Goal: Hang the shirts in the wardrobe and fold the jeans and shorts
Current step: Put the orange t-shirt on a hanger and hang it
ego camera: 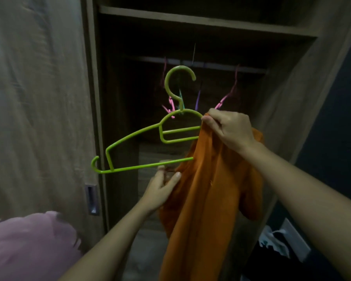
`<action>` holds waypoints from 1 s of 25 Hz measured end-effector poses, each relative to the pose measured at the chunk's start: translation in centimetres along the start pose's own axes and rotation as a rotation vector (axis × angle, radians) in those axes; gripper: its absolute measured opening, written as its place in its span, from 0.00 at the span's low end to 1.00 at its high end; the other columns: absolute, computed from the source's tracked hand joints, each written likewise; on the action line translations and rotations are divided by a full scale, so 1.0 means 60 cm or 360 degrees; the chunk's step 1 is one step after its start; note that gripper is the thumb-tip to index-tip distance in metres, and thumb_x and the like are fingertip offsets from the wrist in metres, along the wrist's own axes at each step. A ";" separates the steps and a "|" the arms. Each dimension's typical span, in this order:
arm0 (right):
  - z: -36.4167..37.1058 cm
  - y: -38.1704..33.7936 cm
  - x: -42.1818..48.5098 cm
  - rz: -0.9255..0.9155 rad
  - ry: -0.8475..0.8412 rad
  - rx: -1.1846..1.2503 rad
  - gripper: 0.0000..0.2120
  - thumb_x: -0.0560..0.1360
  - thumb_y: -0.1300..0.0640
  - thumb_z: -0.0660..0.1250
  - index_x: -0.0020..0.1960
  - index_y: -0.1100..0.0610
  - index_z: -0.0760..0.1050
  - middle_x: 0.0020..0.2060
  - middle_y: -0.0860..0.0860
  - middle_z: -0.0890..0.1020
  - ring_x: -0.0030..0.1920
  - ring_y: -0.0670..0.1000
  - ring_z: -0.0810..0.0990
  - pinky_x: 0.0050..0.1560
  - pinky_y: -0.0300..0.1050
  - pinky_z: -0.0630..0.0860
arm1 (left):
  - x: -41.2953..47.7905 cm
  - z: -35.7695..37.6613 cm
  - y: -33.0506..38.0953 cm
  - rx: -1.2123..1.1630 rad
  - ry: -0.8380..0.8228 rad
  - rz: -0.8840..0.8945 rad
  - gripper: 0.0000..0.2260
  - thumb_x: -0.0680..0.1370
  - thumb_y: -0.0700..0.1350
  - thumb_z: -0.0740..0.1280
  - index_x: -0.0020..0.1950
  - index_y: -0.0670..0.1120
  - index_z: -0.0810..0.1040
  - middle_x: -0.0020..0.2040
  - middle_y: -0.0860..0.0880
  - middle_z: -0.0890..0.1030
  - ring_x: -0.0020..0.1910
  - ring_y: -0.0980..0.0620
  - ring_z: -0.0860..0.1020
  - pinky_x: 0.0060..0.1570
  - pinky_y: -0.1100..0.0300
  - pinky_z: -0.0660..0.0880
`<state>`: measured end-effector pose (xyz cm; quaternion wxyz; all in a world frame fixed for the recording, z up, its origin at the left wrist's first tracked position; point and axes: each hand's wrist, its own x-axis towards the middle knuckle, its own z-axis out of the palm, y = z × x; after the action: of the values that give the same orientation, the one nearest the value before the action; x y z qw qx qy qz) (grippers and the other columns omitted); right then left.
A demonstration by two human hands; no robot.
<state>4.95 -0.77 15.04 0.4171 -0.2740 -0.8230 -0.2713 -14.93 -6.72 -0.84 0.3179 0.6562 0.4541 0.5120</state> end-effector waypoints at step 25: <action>-0.009 0.085 -0.068 0.0213 -0.0140 0.0075 0.24 0.78 0.39 0.49 0.41 0.51 0.78 0.31 0.42 0.74 0.32 0.44 0.74 0.29 0.37 0.64 | 0.023 -0.091 -0.005 0.0147 -0.0625 -0.0342 0.38 0.56 0.55 0.70 0.66 0.56 0.65 0.61 0.58 0.76 0.51 0.68 0.76 0.51 0.72 0.72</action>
<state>10.77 1.52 13.01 0.4041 -0.3302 -0.8265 -0.2112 -20.18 -5.60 0.94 0.4226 0.7050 0.4737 0.3162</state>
